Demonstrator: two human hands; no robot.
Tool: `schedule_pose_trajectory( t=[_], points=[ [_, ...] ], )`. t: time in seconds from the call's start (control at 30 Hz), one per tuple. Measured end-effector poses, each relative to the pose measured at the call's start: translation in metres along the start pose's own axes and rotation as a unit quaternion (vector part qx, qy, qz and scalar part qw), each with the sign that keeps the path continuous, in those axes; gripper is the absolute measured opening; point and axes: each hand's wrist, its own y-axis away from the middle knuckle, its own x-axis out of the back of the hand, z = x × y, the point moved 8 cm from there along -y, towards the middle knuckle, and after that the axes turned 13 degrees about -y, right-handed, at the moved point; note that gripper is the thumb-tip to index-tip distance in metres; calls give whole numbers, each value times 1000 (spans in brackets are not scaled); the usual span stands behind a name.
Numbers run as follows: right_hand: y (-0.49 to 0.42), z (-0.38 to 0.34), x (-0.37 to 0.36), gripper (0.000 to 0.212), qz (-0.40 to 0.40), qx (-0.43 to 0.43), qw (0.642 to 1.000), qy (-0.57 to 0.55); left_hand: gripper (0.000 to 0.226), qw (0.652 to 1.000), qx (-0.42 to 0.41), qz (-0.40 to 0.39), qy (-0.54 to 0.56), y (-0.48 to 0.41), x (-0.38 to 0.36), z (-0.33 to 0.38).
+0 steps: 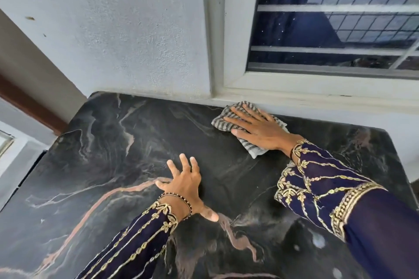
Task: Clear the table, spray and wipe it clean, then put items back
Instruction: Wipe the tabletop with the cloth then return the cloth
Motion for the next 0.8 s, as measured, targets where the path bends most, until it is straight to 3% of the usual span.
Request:
schedule_pose_trajectory(
  t=[0.2,0.4,0.47,0.57,0.63,0.7,0.8],
  points=[
    [37,39,4,54,23,-78,997,-3,155,1000,8,10,4,0,1,-2],
    [70,4,-26,48,38,-100,994,-23,154,999,8,26,25,7,1,-3],
    [90,-18,-42,48,32,-96,995,-21,148,998,21,65,-9,17,5,-3],
    [121,-51,-67,49,31,-85,996,-25,118,973,-3,215,-86,53,6,15],
    [145,-72,-84,51,31,-70,997,-31,87,960,-35,265,-79,83,-13,30],
    [168,-91,-102,54,29,-58,997,-31,69,966,-43,251,-36,104,-41,35],
    [206,-120,-128,59,22,-51,998,-35,62,975,-40,216,16,137,-75,30]
  ],
)
